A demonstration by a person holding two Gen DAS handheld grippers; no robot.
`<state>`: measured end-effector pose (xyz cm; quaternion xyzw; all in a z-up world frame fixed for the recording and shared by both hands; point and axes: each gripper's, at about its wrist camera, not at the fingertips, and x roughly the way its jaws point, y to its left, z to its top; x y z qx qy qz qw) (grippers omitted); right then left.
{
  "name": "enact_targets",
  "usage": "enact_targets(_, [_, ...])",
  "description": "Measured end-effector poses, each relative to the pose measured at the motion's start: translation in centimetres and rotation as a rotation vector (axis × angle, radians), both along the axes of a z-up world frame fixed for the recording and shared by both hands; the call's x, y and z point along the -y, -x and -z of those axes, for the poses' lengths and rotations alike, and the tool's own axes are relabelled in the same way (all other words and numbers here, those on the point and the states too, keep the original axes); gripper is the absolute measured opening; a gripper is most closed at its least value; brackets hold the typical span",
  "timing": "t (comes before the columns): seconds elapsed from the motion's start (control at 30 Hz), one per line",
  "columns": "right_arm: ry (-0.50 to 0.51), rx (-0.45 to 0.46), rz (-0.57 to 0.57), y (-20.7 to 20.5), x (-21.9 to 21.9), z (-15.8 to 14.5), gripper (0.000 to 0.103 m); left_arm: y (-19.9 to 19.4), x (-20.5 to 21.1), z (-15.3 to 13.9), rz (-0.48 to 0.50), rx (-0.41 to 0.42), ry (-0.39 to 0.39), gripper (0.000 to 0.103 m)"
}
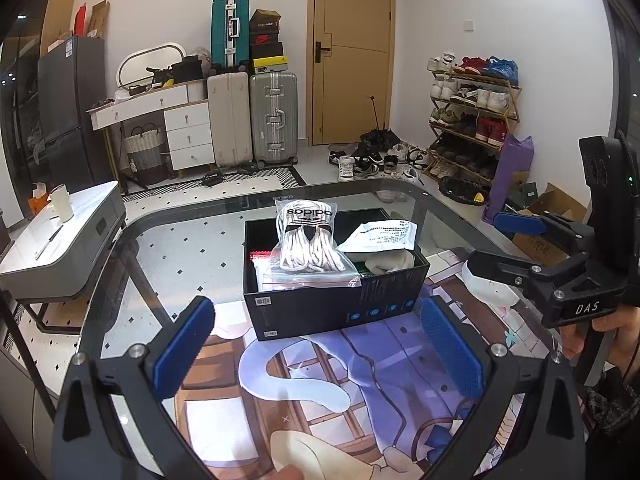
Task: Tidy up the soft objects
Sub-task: 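Withdraw both open tools up and away from the black box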
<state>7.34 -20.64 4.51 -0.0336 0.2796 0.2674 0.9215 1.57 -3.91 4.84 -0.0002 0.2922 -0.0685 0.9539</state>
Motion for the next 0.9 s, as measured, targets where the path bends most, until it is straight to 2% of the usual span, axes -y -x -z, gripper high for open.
enact_targets(0.27, [-0.017, 0.04, 0.016, 0.1, 0.4, 1.0, 0.102, -0.3, -0.8, 1.7, -0.028, 0.005, 0.039, 0.103])
enact_targets(0.9, [-0.016, 0.037, 0.011, 0.0, -0.2, 3.0, 0.102, -0.7, -1.4, 4.0, -0.03, 0.015, 0.054, 0.103])
